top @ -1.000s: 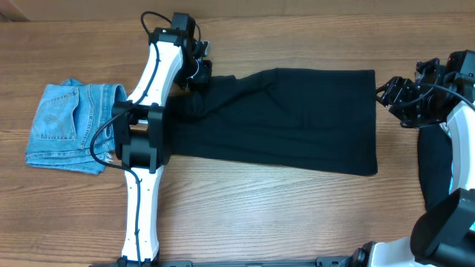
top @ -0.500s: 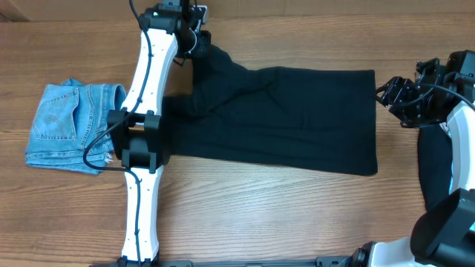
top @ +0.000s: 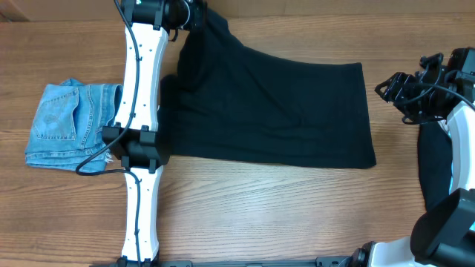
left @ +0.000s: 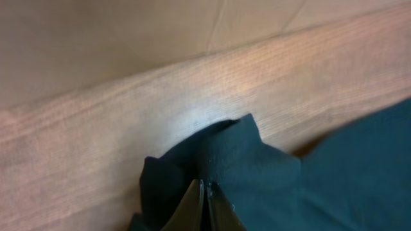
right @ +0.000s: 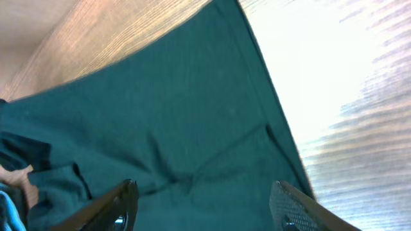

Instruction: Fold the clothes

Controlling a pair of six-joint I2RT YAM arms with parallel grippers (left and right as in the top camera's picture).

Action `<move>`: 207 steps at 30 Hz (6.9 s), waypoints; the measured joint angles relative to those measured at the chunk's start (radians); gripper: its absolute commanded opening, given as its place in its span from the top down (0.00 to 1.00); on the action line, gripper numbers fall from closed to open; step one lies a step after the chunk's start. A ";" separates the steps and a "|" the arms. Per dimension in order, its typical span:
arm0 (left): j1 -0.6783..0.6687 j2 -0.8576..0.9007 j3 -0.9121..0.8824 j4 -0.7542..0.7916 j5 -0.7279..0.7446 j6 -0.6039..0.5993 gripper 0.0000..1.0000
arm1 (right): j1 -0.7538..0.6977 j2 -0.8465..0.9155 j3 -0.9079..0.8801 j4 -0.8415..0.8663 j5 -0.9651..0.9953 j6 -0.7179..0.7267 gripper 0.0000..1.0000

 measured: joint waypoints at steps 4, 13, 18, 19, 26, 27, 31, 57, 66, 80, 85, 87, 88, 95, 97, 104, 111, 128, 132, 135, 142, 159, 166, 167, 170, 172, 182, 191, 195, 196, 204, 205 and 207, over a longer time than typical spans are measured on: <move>-0.005 0.000 0.000 -0.085 0.000 0.044 0.96 | 0.000 0.011 -0.003 0.172 0.010 0.000 0.34; -0.011 0.000 0.000 -0.095 0.000 0.069 0.96 | 0.018 0.357 -0.006 0.636 -0.037 0.001 0.33; -0.011 0.000 0.000 -0.095 0.000 0.069 0.96 | 0.120 0.459 -0.007 0.776 -0.010 0.001 0.28; -0.011 0.000 0.000 -0.095 0.000 0.069 0.96 | 0.145 0.473 -0.007 0.784 0.007 0.000 0.28; -0.011 0.000 0.000 -0.098 0.000 0.069 0.96 | 0.208 0.517 -0.007 0.800 0.187 0.001 0.28; -0.011 0.000 0.000 -0.099 0.000 0.069 0.96 | 0.204 0.517 -0.007 0.803 0.200 0.000 0.28; -0.011 0.000 0.000 -0.099 0.000 0.069 0.95 | 0.183 0.517 -0.007 0.803 0.224 0.000 0.28; -0.011 0.000 0.000 -0.142 0.002 0.069 0.95 | 0.121 0.582 0.000 0.870 -0.060 -0.006 0.95; -0.011 -0.003 0.000 -0.251 -0.010 0.069 0.95 | 0.048 0.288 -0.005 0.537 -0.071 -0.003 0.96; -0.041 -0.048 -0.048 -0.444 -0.048 0.069 0.94 | 0.048 0.196 -0.006 -0.085 0.065 -0.003 0.96; -0.081 -0.188 -0.366 -0.443 -0.119 0.065 0.91 | 0.048 0.196 -0.006 -0.148 0.075 -0.012 0.94; -0.085 -0.224 -0.458 -0.447 -0.132 0.060 0.90 | 0.048 0.196 -0.006 -0.174 0.079 -0.018 0.92; -0.085 -0.235 -0.509 -0.446 -0.138 0.058 0.88 | 0.048 0.196 -0.006 -0.193 0.079 -0.021 0.91; -0.080 -0.241 -0.727 -0.446 -0.161 0.039 0.78 | 0.048 0.196 -0.006 -0.260 0.159 -0.032 0.53; -0.067 -0.245 -0.751 -0.445 -0.171 0.029 0.65 | 0.048 0.196 -0.006 -0.250 0.175 -0.034 0.42; 0.056 -0.364 -0.756 -0.234 -0.090 0.026 0.51 | 0.047 0.196 -0.006 -0.101 0.156 -0.024 0.37; 0.006 -0.275 -0.817 -0.144 0.011 0.082 0.51 | 0.048 0.196 -0.006 -0.085 0.109 -0.025 0.37; -0.043 -0.213 -0.874 -0.104 -0.204 0.088 0.86 | 0.047 0.196 -0.006 -0.086 0.097 -0.025 0.38; -0.043 -0.212 -0.922 -0.098 -0.215 0.066 0.96 | 0.048 0.196 -0.006 -0.087 0.097 -0.025 0.38; -0.043 -0.212 -0.913 -0.128 -0.215 0.036 0.96 | 0.047 0.196 -0.006 -0.087 0.097 -0.026 0.38; -0.046 -0.319 -0.862 -0.253 -0.177 0.008 0.93 | 0.048 0.196 -0.006 -0.089 0.097 -0.025 0.38; -0.093 -0.373 -0.855 -0.426 -0.147 -0.003 0.60 | 0.048 0.196 -0.006 -0.089 0.097 -0.026 0.38; -0.139 -0.373 -0.945 -0.060 -0.125 0.034 0.46 | 0.047 0.196 -0.006 -0.091 0.097 -0.025 0.38; -0.154 -0.373 -0.973 -0.034 -0.124 0.040 0.46 | 0.047 0.196 -0.006 -0.093 0.097 -0.025 0.38; -0.196 -0.369 -1.055 0.039 -0.124 0.063 0.48 | 0.048 0.196 -0.006 -0.093 0.097 -0.026 0.38; -0.220 -0.366 -1.075 0.051 -0.124 0.075 0.61 | 0.048 0.196 -0.006 -0.093 0.097 -0.025 0.38; -0.284 -0.366 -1.082 -0.039 -0.103 0.086 0.96 | 0.047 0.196 -0.006 -0.093 0.097 -0.026 0.38; -0.360 -0.366 -1.084 -0.078 -0.178 0.028 0.78 | 0.047 0.196 -0.006 -0.093 0.097 -0.026 0.38; -0.359 -0.366 -1.084 -0.064 -0.337 0.011 0.69 | 0.048 0.196 -0.006 -0.093 0.097 -0.025 0.38; -0.359 -0.366 -1.084 -0.055 -0.355 0.008 0.67 | 0.048 0.196 -0.006 -0.093 0.097 -0.026 0.38; -0.360 -0.366 -1.084 -0.045 -0.407 0.008 0.67 | 0.047 0.196 -0.006 -0.093 0.097 -0.025 0.38; -0.360 -0.366 -1.083 -0.048 -0.409 0.008 0.64 | 0.047 0.196 -0.006 -0.092 0.097 -0.026 0.38; -0.360 -0.366 -1.081 -0.037 -0.410 0.008 0.66 | 0.047 0.196 -0.006 -0.091 0.097 -0.025 0.38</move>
